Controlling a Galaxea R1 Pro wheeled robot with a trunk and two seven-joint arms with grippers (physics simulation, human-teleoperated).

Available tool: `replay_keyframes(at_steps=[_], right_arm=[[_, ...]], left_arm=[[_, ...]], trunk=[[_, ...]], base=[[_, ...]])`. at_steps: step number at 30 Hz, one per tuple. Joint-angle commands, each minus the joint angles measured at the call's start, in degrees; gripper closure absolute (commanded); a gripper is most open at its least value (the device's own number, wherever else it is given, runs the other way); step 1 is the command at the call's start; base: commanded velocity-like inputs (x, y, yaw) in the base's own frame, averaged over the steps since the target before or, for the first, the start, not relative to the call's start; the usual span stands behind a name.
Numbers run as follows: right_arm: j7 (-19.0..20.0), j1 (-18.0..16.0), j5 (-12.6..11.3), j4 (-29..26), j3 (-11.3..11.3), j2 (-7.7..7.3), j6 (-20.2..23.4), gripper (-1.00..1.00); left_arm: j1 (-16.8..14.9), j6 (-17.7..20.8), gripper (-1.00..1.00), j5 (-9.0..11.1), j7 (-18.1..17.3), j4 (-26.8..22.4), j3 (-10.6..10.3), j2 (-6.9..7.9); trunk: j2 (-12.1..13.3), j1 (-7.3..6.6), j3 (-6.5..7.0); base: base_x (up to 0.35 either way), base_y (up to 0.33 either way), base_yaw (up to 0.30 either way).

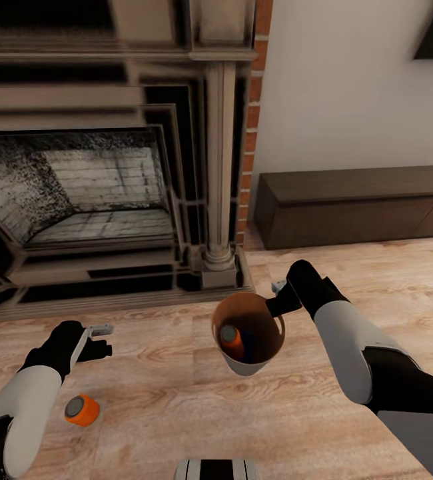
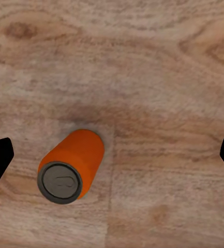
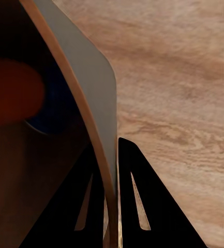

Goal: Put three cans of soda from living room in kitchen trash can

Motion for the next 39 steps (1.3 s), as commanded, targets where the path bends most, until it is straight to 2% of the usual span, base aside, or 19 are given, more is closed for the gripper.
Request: replay_keyframes(at_steps=[1,11,15,24,27,28,30,31,34,37,39], right_arm=[[0.32,-0.05,-1.74,0.00,-0.24,0.10,0.64,1.00],[0.30,-0.19,-1.64,-0.02,-0.31,0.18,0.64,1.00],[0.31,-0.20,-1.61,-0.02,-0.34,0.16,0.64,1.00],[0.31,-1.21,-1.61,0.06,-0.35,-1.12,0.64,1.00],[0.31,-1.25,-1.60,0.07,-0.35,-1.36,0.64,1.00],[0.31,-1.25,-1.60,0.07,-0.35,-1.41,0.64,1.00],[0.31,-1.25,-1.60,0.07,-0.35,-1.44,0.64,1.00],[0.31,-1.21,-1.60,0.07,-0.32,-1.47,0.64,1.00],[0.31,-1.21,-1.60,0.07,-0.34,-1.47,0.64,1.00],[0.31,-1.21,-1.60,0.07,-0.35,-1.44,0.64,1.00],[0.31,-1.28,-1.60,0.07,-0.36,-1.44,0.64,1.00]], left_arm=[[0.02,-0.17,-1.00,0.02,-0.02,0.00,-0.01,-0.01],[0.03,-1.62,-1.00,-0.11,-0.24,0.37,-0.06,0.15],[-0.08,-1.74,-1.00,-0.10,-0.17,2.54,-0.04,0.17],[-0.12,-2.42,-1.00,-0.08,-0.19,3.73,0.14,-0.10],[-0.03,-7.09,-1.00,-0.18,-0.20,3.89,0.11,-0.33],[0.00,-10.33,-1.00,-0.26,-0.21,3.94,-0.24,-0.43],[0.02,-13.26,-1.00,-0.34,-0.22,4.00,-0.90,-0.49],[0.03,-16.08,-1.00,-0.37,-0.20,4.27,-1.91,-0.53],[0.04,-18.30,-1.00,-0.40,-0.18,5.25,-2.67,-0.53],[0.05,-18.88,-1.00,-0.41,-0.16,6.64,-2.86,-0.53],[0.03,-19.36,-1.00,-0.38,-0.15,9.20,-3.01,-0.52]], trunk=[[0.00,-0.01,0.01],[0.00,-0.01,0.01],[0.00,-0.01,0.01],[0.00,-0.01,0.01],[0.00,-0.01,0.01],[0.00,-0.01,0.01],[0.00,-0.01,0.01],[0.00,-0.01,0.01],[0.00,-0.01,0.01],[0.00,-0.01,0.01],[-0.03,0.04,-0.44]], base=[[0.000,0.000,0.000],[-0.118,0.174,0.000],[-0.183,0.267,0.000],[-0.056,0.076,0.000],[-0.004,0.005,0.000],[-0.002,0.002,0.000],[-0.001,0.002,0.000],[0.000,0.000,0.000],[0.000,0.000,0.000],[0.000,0.000,0.000],[0.000,0.000,0.000]])
